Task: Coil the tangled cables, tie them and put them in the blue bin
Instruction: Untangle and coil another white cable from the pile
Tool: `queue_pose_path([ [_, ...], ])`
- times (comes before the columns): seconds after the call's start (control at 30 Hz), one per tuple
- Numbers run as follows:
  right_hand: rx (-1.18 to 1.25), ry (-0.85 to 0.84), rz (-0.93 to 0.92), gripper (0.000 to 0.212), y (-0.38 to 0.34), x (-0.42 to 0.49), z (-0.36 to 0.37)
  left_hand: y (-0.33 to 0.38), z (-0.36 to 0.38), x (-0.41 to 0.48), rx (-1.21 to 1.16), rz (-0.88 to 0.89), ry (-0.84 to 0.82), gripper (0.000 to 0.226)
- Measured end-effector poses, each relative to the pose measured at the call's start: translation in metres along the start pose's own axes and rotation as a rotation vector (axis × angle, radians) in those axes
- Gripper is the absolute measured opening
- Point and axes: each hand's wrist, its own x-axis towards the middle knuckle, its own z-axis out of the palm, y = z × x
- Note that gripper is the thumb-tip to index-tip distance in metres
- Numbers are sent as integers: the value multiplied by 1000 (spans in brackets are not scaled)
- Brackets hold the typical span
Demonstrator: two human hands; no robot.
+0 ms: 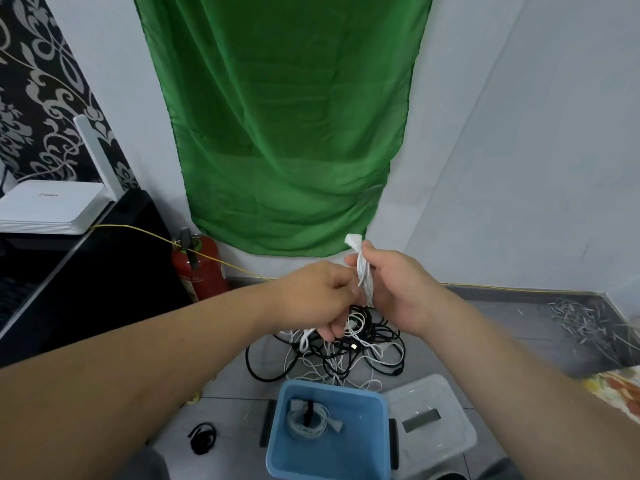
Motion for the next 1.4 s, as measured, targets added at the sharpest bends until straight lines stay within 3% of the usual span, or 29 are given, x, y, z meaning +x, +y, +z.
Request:
queue_pose_path([
  [0.13,325,38,-115,32,-12,-4,-1,-19,10,4,270,43,-139,21],
  [0.23,479,-103,-83,31,-21,-10,-7,-28,9,9,220,-42,-163,28],
  [0.3,506,-259,-34,30,-28,-16,-15,-40,-1,13,310,-97,-196,33],
  [0.4,210,-413,76,30,-30,-23,-26,-61,-23,12,392,-128,-175,35],
  [0.53,-325,-471,298,33,-21,-28,-26,-57,-44,13,370,-39,75,23],
  [0.7,-602,-318,365,35,-14,-24,-15,-23,-43,18,294,125,344,16],
  [0.8,-514,-162,297,36,-12,-17,-12,-8,-39,18,279,158,432,21],
  [0.93,-558,51,35,42,-4,-7,-5,0,-33,16,40,39,351,30],
  [1.1,-180,168,-69,46,-1,0,-2,2,-12,12,-103,36,134,28],
  [1.4,486,34,-168,34,-18,-16,2,-20,-6,19,-32,98,-11,17],
])
